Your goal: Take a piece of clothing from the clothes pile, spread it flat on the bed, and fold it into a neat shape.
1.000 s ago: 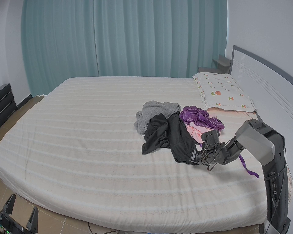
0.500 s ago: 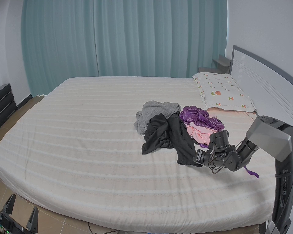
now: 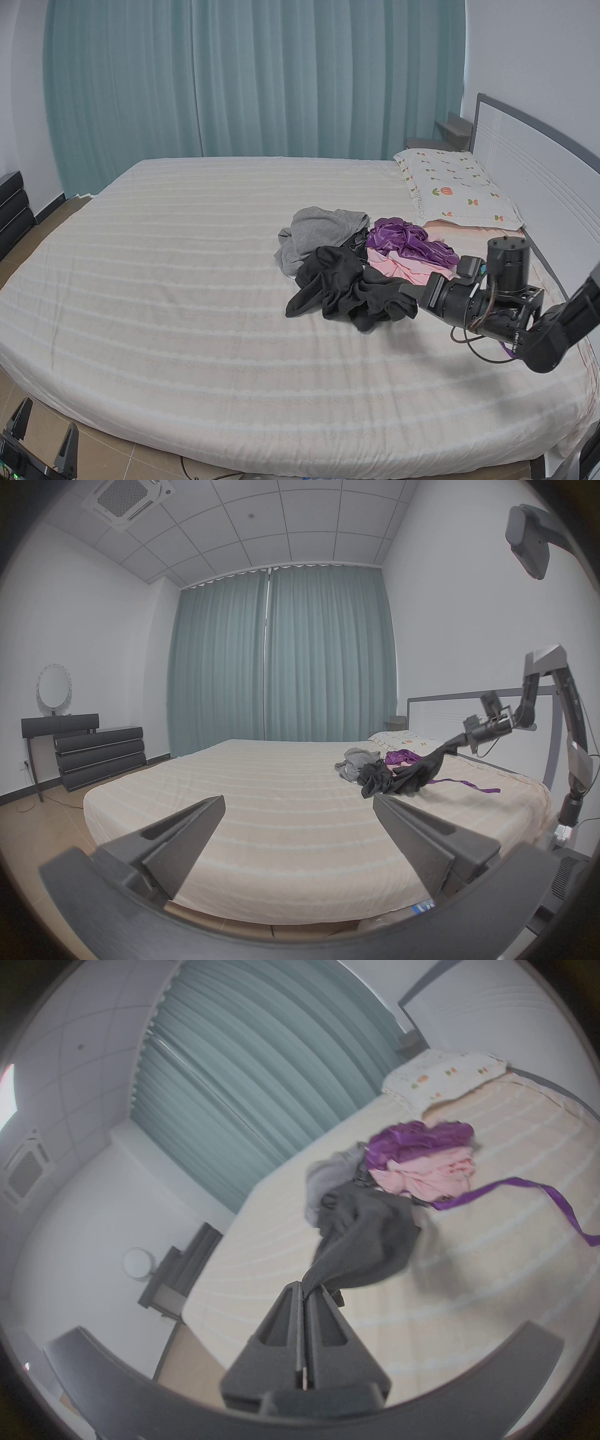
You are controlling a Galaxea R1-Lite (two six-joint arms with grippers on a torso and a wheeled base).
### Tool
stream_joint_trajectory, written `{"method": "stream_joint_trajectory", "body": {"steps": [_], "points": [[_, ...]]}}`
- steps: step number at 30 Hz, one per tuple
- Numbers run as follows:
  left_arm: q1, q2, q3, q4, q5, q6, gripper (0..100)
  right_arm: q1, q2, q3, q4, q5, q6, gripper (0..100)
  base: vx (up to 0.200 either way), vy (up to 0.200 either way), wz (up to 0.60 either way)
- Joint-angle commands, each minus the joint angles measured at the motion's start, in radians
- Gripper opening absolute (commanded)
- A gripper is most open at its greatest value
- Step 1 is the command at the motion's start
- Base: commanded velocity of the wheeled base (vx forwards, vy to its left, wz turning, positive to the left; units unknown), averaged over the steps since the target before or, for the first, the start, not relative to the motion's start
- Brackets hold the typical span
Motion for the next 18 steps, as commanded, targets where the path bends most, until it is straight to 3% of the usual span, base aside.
{"method": "stream_joint_trajectory", "body": {"steps": [1, 7, 18], "points": [[0.0, -0.015, 0.018, 0.0, 0.0, 0.0, 100, 0.07, -0.298, 0.053, -0.029, 0.003, 0.02, 0, 0.0, 0.0, 0.0], [0.0, -0.015, 0.018, 0.0, 0.0, 0.0, 100, 0.11, -0.421, 0.043, -0.022, 0.022, 0.016, 0, 0.0, 0.0, 0.0], [0.0, -0.018, 0.018, -0.003, -0.012, 0.01, 100, 0.156, -0.453, 0.009, -0.025, 0.037, 0.007, 0, 0.0, 0.0, 0.0]]}}
